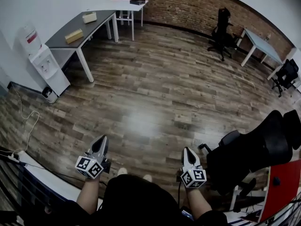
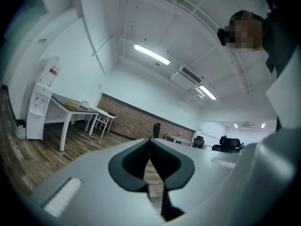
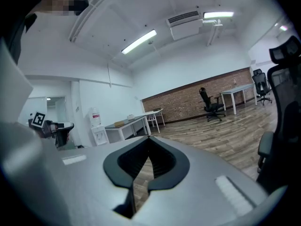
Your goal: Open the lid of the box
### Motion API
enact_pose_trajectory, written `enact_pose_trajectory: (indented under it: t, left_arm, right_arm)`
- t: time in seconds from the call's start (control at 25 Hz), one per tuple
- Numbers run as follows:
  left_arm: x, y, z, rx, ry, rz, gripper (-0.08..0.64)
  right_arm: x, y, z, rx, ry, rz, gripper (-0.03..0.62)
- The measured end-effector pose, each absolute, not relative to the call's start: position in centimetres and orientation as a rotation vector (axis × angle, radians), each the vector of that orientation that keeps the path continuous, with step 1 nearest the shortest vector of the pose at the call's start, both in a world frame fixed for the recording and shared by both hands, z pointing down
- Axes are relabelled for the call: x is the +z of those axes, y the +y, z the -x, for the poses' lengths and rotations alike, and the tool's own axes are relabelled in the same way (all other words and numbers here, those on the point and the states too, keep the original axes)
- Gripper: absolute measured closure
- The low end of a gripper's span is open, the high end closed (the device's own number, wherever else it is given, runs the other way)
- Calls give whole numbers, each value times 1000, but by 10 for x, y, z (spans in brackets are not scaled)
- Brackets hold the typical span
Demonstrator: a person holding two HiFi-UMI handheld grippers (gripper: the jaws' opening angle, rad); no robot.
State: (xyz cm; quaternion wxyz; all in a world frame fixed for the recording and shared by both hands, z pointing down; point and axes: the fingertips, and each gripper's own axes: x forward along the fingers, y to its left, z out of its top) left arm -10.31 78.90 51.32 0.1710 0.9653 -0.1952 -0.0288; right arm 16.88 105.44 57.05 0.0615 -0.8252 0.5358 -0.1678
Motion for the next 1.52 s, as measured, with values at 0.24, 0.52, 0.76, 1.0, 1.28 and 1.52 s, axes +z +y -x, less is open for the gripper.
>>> enact_pose_trajectory:
  t: [0.24, 0.52, 0.76, 1.0, 1.28, 1.52]
  left_arm:
    - [520, 783, 143, -64, -717, -2719, 560]
    - [518, 740, 166, -136, -833, -2673, 560]
    - [513, 674, 181, -217, -930, -2644, 560]
    - [509, 620, 199, -241, -975, -2642, 560]
    - [515, 586, 241, -210, -1072, -2649, 560]
    - [520, 563, 279, -183, -1194, -2617, 560]
  right_arm:
    - [585, 1027, -158, -570, 1719, 2436, 589]
    - [577, 959, -161, -604, 1834, 2382, 589]
    - [552, 872, -156, -546, 1967, 2322, 589]
    - [543, 790, -132, -506, 2086, 2262, 589]
    - [547, 710, -91, -486, 2246, 2163, 589]
    - [550, 652, -60, -523, 2378, 2053, 589]
